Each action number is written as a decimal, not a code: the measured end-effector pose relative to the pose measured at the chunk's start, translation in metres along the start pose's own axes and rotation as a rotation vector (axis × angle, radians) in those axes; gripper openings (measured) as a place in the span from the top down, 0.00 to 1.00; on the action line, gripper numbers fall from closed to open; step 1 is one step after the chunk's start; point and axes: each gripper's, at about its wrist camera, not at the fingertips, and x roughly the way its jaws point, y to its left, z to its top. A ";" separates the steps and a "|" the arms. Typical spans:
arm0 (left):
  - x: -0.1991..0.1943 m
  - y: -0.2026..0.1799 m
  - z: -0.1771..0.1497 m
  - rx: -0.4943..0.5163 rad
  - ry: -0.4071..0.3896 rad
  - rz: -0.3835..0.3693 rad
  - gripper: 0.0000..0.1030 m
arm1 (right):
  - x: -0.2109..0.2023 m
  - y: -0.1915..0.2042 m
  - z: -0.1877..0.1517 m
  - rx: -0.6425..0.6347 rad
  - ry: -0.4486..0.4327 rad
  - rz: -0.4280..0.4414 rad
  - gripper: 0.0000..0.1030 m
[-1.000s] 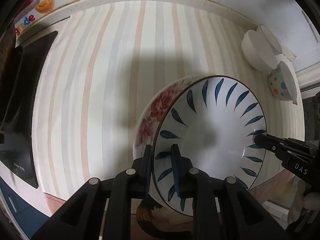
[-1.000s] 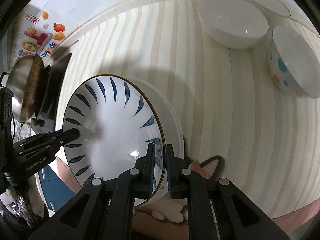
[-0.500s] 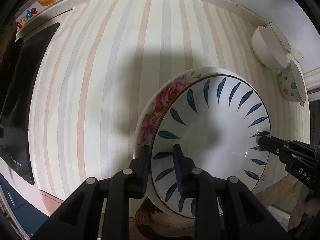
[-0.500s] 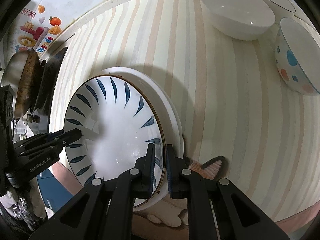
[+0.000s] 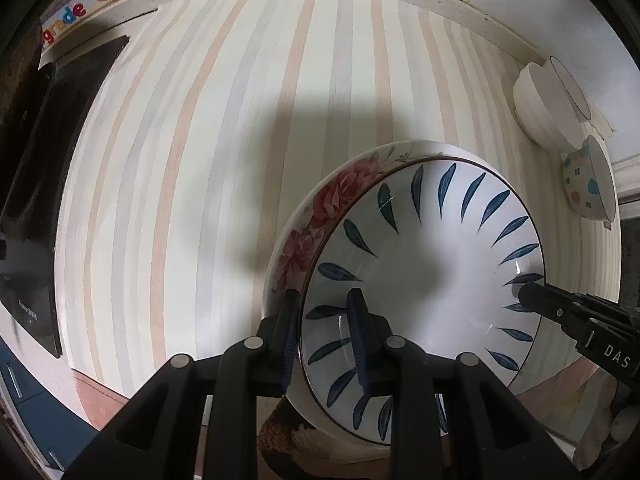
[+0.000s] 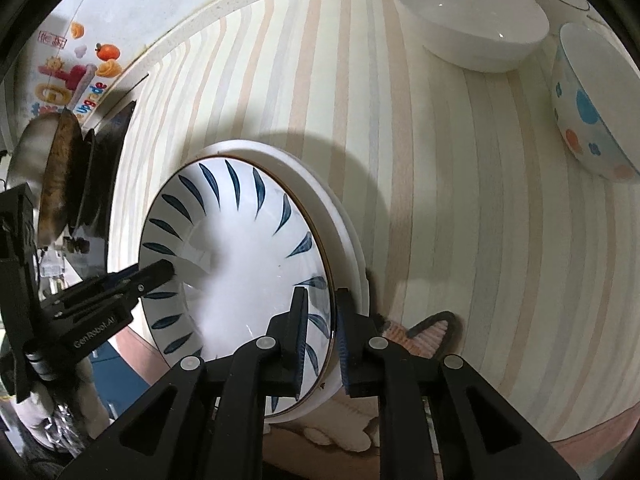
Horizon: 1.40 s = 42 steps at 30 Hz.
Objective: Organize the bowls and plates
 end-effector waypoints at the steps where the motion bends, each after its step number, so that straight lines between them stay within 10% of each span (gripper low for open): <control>1: 0.001 0.001 0.000 -0.009 0.004 -0.005 0.79 | 0.000 -0.001 0.001 0.000 0.003 0.003 0.83; 23: -0.010 0.017 -0.001 -0.060 0.012 -0.018 0.79 | -0.015 -0.001 0.005 -0.003 -0.018 -0.028 0.82; 42: -0.159 0.003 -0.087 0.118 -0.239 0.000 0.77 | -0.131 0.087 -0.097 -0.100 -0.255 -0.126 0.69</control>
